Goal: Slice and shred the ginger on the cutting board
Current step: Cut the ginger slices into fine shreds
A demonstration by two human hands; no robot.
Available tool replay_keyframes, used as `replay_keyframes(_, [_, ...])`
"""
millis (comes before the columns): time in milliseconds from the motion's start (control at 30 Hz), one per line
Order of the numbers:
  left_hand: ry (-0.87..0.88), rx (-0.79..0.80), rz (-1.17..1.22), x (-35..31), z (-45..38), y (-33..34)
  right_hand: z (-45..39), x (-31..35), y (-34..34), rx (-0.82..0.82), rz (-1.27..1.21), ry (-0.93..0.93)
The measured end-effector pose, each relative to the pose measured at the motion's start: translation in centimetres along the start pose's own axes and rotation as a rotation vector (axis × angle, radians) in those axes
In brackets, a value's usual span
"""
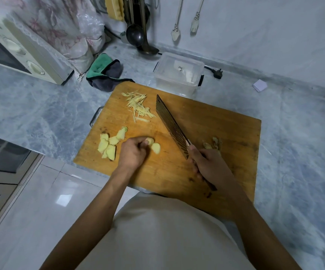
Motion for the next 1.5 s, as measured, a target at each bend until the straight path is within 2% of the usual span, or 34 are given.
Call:
replay_keyframes(133, [-0.085, 0.086, 0.042, 0.4, -0.3, -0.2, -0.1, -0.6, -0.3, -0.012, 0.024, -0.005])
replay_keyframes(233, [-0.087, 0.136, 0.075, -0.3, -0.2, 0.5, -0.1, -0.8, -0.2, -0.018, 0.023, -0.017])
replay_keyframes(400, [0.041, 0.056, -0.07, -0.9, 0.0, 1.4, 0.6, -0.9, 0.2, -0.023, -0.004, -0.007])
replay_keyframes(500, [0.107, -0.046, -0.047, -1.1, 0.6, 0.2, 1.0, -1.0, 0.2, -0.021, -0.035, 0.008])
replay_keyframes(600, [0.082, -0.15, -0.087, 0.4, 0.7, -1.8, 1.3, -1.0, 0.0, -0.026, -0.048, 0.014])
replay_keyframes(733, [0.028, -0.045, -0.267, 2.6, 1.1, -2.6, 1.3, -0.9, 0.3, -0.029, -0.057, 0.031])
replay_keyframes(1067, [-0.036, -0.049, -0.141, 2.8, 2.0, -1.6, 1.7, -0.7, 1.4, 0.011, 0.012, 0.02])
replay_keyframes(1200, [0.144, -0.068, -0.167, 1.6, 2.7, -1.2, 2.0, -0.9, 1.2, -0.008, 0.024, 0.006])
replay_keyframes(1300, [0.243, -0.02, -0.197, 0.3, 2.0, -0.3, 2.1, -1.0, 1.0, -0.012, 0.021, 0.011])
replay_keyframes(1500, [0.238, 0.07, -0.414, -2.4, 1.0, 1.6, 2.3, -0.9, 0.8, -0.026, 0.002, 0.011])
Point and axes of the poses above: each hand's wrist, its own z-axis away from the middle knuckle, its own y-axis out of the palm, x = y × z, the point moved 2 cm from there along -z, towards the middle knuckle, and after that the axes turned 13 degrees about -x, right-handed, at the moved point
